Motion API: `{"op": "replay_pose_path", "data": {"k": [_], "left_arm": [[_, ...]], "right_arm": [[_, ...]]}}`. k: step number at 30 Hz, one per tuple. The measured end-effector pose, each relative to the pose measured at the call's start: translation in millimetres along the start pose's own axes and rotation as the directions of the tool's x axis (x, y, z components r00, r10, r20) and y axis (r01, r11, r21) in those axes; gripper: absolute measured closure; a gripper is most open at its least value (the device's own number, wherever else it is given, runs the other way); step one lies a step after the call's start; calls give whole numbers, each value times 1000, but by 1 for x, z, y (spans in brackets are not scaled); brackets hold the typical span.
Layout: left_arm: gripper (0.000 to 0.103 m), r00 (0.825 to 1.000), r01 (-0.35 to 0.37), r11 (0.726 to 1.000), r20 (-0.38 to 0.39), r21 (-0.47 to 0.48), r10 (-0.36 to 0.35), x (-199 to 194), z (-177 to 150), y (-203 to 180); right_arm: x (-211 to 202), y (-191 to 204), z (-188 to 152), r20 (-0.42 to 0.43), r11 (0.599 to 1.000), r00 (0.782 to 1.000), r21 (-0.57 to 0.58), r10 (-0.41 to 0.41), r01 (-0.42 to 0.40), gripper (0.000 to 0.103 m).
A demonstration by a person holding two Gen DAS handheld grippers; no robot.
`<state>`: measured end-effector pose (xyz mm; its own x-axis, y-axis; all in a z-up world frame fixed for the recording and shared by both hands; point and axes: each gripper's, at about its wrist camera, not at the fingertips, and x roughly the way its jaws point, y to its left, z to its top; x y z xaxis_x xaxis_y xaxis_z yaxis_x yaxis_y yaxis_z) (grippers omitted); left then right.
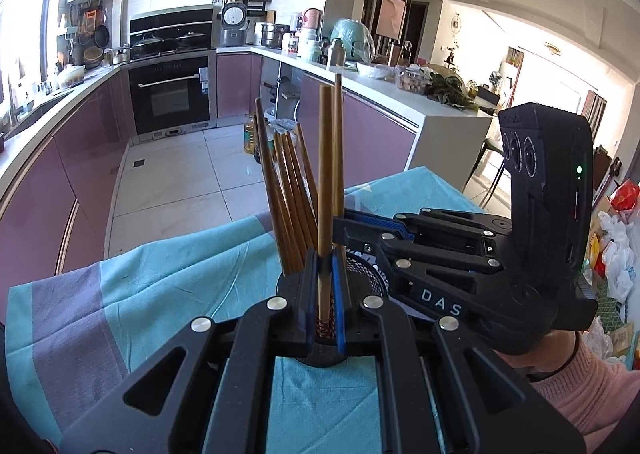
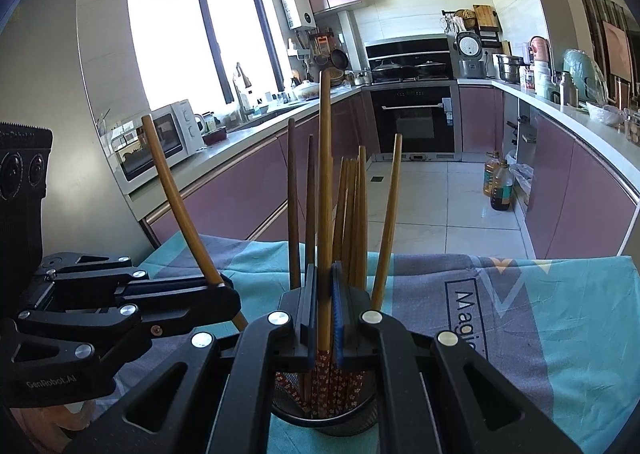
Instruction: Organize utensils
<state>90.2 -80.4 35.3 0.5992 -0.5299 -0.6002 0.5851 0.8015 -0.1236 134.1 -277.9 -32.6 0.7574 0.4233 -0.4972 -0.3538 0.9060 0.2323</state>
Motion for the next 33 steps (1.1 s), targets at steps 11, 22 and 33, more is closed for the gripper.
{"op": "replay_pose_path", "data": {"k": [11, 22, 33], "left_arm": [[95, 999, 2, 1000, -48, -20, -3, 31, 11, 12], [95, 997, 19, 997, -72, -70, -24, 53, 3, 27], [40, 984, -158, 984, 73, -86, 164, 17, -20, 31]], "right_arm": [[12, -3, -4, -54, 1000, 999, 13, -3, 3, 97], [8, -8, -7, -55, 999, 998, 38, 7, -5, 93], [-21, -2, -16, 17, 1000, 1000, 23, -13, 12, 51]]}}
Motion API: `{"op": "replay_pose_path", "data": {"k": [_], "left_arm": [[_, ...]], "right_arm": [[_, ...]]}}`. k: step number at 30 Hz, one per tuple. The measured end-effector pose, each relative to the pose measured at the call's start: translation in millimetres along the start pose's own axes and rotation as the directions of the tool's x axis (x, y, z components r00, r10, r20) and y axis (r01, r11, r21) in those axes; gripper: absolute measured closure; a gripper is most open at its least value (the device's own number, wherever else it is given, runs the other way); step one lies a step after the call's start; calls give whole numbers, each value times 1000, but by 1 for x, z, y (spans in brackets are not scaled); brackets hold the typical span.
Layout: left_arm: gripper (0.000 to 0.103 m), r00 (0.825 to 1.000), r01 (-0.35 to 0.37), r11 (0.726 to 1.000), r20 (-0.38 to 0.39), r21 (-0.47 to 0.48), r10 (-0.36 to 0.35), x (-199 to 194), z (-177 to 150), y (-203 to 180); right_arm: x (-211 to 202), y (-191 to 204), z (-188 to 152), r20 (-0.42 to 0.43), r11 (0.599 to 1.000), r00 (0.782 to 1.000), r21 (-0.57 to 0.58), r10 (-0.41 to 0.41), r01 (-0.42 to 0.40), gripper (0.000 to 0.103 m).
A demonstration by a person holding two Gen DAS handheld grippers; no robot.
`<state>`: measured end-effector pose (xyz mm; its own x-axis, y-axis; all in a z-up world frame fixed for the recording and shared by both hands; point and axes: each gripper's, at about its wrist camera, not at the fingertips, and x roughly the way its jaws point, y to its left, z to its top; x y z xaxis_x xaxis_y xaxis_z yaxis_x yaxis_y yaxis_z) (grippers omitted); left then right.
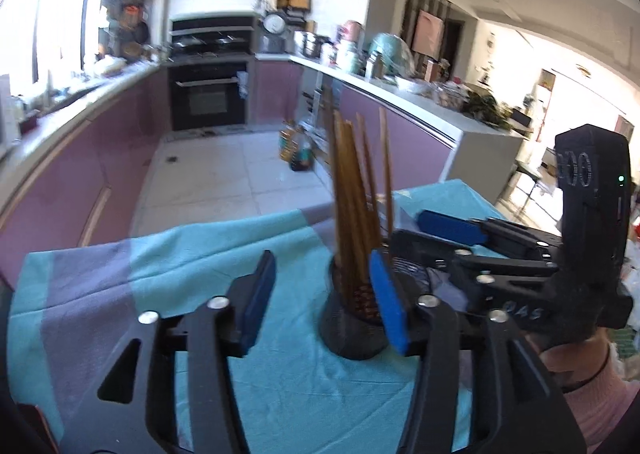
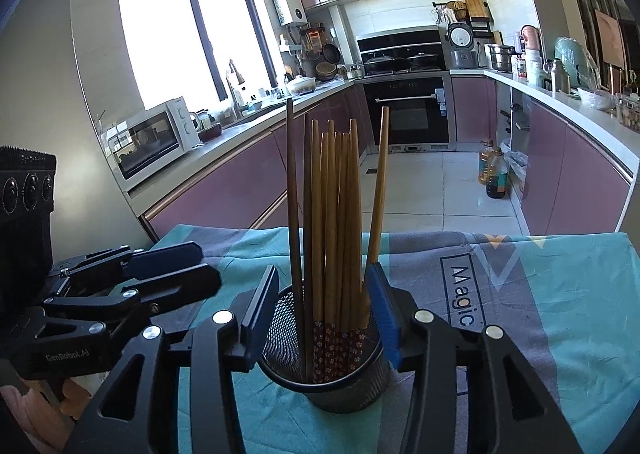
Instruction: Organize utensils
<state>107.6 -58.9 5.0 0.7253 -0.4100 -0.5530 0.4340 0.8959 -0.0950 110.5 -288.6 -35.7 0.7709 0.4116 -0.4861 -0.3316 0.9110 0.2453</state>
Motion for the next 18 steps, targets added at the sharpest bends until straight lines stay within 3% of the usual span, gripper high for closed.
{"op": "replay_pose_path", "data": {"k": [1, 3, 6, 10, 18], "left_arm": [[36, 999, -33, 999, 30, 3, 33, -7, -3, 1], [20, 994, -73, 997, 78, -12, 74, -19, -9, 5], [6, 980, -134, 990, 138, -50, 140, -34, -16, 14], [6, 963, -183, 980, 187, -82, 196, -55, -27, 24], [6, 921, -274, 954, 252, -120, 296, -100, -55, 36]], "right_arm": [[-3, 1, -1, 11, 1000, 1000, -3, -8, 8, 42], [-9, 4, -5, 33, 1000, 999, -18, -21, 21, 36], [-17, 11, -11, 62, 999, 997, -33, -38, 40, 20], [-28, 21, -19, 113, 996, 992, -65, -60, 68, 6], [-51, 43, -34, 216, 988, 973, -111, -84, 110, 6]]}}
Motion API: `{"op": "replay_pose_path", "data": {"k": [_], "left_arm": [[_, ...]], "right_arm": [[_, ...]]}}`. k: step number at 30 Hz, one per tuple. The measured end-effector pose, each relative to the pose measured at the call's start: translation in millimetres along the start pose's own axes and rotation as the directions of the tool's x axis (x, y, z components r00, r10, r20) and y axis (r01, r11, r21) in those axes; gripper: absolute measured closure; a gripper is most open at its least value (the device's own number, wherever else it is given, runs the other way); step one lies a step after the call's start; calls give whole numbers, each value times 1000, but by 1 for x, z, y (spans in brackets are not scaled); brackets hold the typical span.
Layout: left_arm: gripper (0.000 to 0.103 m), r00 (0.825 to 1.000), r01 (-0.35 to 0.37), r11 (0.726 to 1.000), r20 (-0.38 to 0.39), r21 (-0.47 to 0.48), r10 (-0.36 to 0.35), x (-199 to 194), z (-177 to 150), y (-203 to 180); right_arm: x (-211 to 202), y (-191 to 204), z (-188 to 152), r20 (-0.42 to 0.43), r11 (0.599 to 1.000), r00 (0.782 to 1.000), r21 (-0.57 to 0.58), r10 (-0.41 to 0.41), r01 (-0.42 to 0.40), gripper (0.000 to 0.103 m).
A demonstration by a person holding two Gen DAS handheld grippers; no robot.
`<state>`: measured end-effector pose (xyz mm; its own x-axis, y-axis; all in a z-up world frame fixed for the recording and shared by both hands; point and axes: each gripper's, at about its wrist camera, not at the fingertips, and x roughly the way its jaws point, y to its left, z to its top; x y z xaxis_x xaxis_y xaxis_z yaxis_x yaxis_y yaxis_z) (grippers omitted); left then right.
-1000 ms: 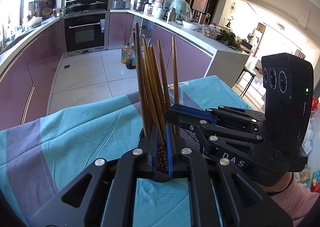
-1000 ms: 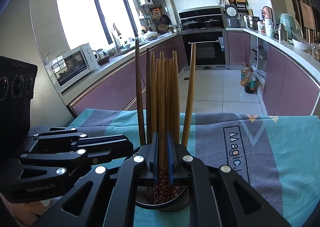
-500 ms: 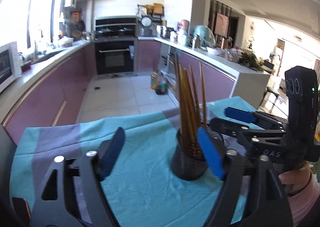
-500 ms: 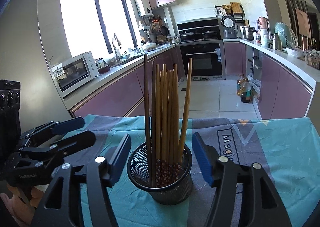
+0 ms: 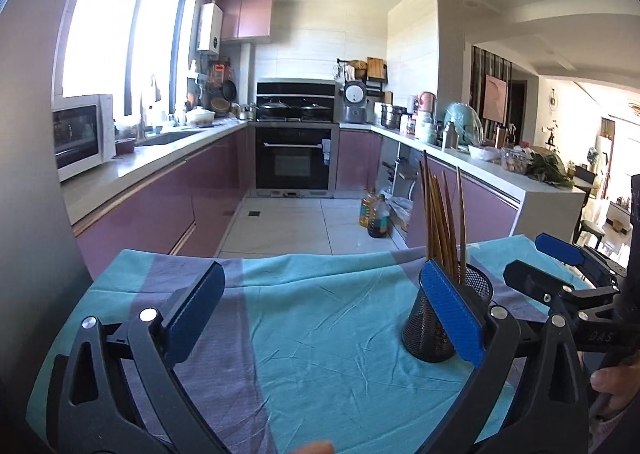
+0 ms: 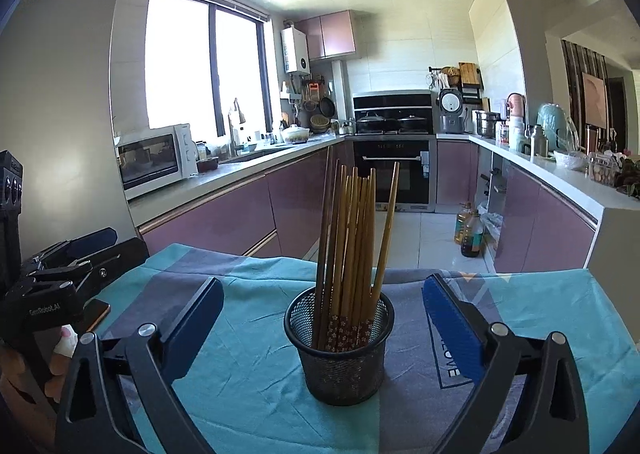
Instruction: Organize utensils
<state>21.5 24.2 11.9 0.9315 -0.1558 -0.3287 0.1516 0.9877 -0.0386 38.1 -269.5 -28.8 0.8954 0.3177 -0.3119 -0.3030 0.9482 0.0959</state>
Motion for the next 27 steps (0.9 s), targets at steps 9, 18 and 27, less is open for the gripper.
{"op": "replay_pose_path", "data": {"k": [9, 18, 27], "left_arm": [[6, 993, -63, 998, 103, -17, 64, -47, -6, 6], [6, 987, -106, 994, 123, -11, 106, -65, -12, 5], [6, 984, -120, 993, 134, -11, 120, -68, -13, 3]], "right_arm": [[-23, 15, -4, 58, 999, 997, -28, -42, 44, 6], [-36, 21, -6, 97, 996, 992, -36, -77, 81, 6], [-40, 22, -9, 107, 994, 988, -17, -108, 110, 6]]}}
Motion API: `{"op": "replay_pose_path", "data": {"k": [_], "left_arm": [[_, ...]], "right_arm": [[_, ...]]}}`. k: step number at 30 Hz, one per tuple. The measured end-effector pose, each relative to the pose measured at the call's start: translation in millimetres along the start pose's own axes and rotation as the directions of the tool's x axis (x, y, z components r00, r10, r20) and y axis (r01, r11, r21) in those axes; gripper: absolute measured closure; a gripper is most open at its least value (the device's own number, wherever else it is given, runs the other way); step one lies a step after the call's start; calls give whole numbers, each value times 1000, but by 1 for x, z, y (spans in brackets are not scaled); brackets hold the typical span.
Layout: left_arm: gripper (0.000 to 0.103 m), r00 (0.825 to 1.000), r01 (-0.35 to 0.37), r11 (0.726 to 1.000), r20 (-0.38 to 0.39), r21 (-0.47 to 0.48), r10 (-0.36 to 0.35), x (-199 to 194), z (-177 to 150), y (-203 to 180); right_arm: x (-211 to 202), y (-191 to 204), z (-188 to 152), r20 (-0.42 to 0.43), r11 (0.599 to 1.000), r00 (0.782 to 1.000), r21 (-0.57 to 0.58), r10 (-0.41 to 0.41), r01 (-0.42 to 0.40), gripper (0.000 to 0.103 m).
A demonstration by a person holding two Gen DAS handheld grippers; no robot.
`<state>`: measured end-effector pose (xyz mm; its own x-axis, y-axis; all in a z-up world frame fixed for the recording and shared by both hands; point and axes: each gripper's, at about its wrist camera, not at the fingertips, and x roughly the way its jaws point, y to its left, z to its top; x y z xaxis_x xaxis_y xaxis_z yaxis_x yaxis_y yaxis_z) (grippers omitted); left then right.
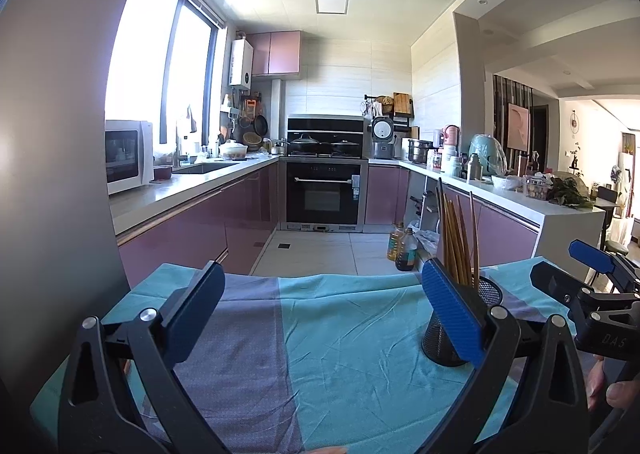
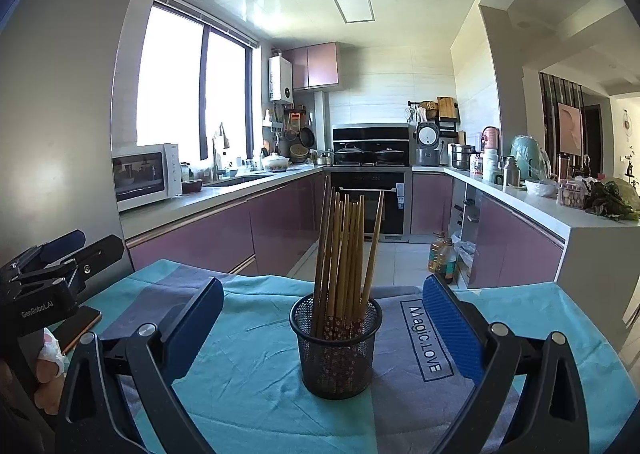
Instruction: Organize utensils
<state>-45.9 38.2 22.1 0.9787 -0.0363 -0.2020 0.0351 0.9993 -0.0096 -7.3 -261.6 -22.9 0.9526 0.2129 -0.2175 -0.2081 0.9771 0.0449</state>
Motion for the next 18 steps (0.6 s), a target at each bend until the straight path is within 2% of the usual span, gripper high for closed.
{"op": "replay_pose_path", "data": {"k": [18], "left_arm": [[6, 1000, -16, 1000, 4, -8, 16, -6, 0, -4]], "right_arm": [[-2, 3, -2, 2, 1000, 1000, -3, -27, 27, 6]]}}
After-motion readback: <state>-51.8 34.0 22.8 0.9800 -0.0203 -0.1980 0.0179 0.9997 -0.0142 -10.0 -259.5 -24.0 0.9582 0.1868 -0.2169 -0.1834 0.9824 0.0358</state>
